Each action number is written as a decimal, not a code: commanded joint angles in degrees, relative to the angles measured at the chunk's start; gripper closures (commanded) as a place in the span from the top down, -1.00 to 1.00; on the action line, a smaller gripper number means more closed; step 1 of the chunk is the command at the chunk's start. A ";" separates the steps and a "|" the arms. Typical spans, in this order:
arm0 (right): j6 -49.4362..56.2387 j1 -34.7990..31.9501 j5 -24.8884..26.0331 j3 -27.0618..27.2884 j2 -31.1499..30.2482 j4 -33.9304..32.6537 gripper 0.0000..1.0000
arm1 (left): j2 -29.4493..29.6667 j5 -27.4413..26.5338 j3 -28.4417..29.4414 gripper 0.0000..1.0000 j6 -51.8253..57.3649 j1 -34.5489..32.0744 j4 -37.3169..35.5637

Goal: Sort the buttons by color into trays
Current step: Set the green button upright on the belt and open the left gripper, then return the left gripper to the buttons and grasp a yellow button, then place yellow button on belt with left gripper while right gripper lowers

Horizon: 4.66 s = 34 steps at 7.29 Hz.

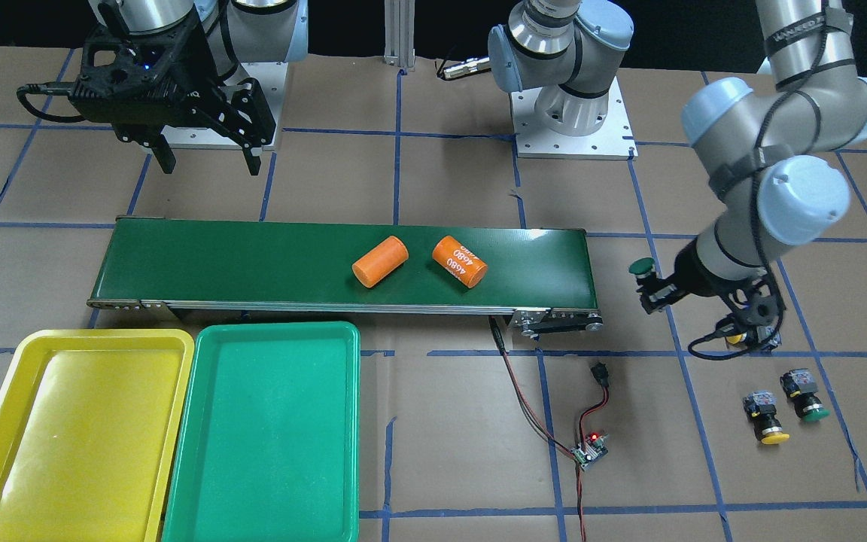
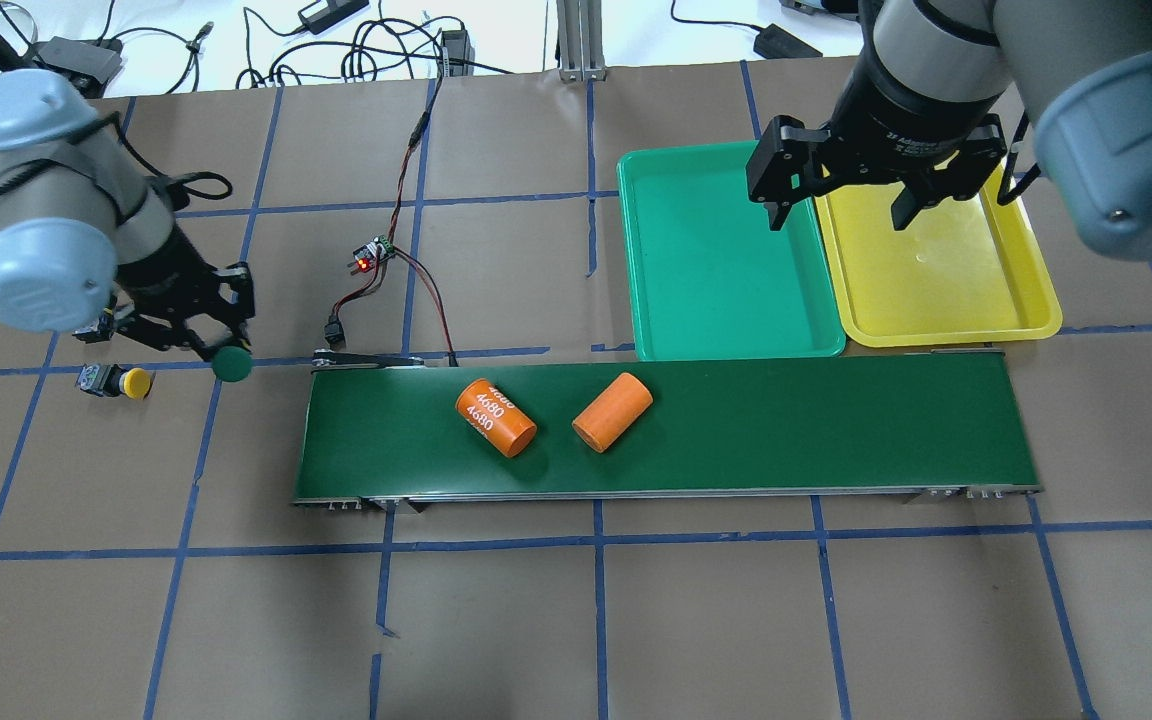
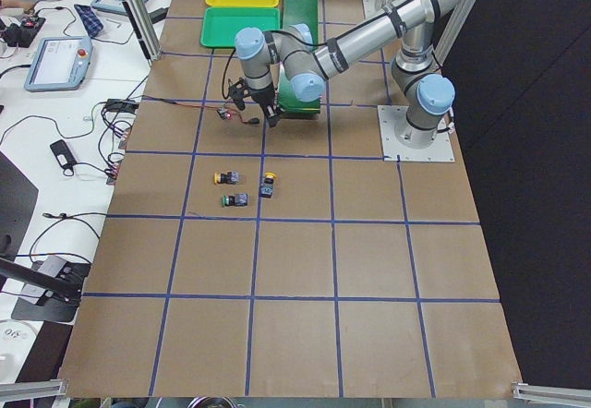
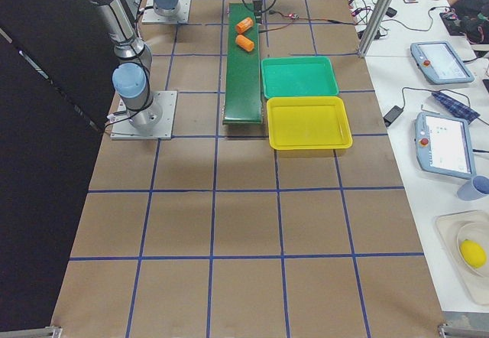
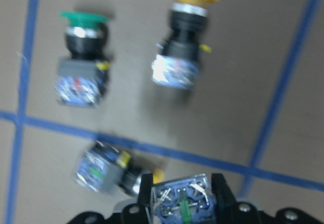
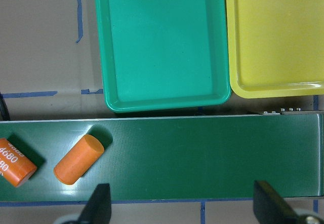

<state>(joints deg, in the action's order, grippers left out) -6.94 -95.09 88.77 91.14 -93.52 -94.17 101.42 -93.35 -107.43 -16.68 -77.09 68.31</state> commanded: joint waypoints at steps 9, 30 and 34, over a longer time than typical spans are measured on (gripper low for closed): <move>0.00 0.08 0.09 0.00 0.09 0.13 1.00 | -0.62 -5.54 0.98 1.00 4.43 6.09 -1.33; 1.05 0.26 13.27 16.95 0.97 -12.23 1.00 | 4.51 3.61 -8.58 -0.84 28.42 21.22 -20.69; 1.05 1.04 12.57 17.23 1.23 -16.47 1.00 | -6.39 3.87 -8.23 -0.98 -5.03 2.70 -7.07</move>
<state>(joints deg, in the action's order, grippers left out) -5.92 -94.48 101.49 108.23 -92.42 -109.06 98.06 -89.60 -115.54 -10.52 -68.19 57.81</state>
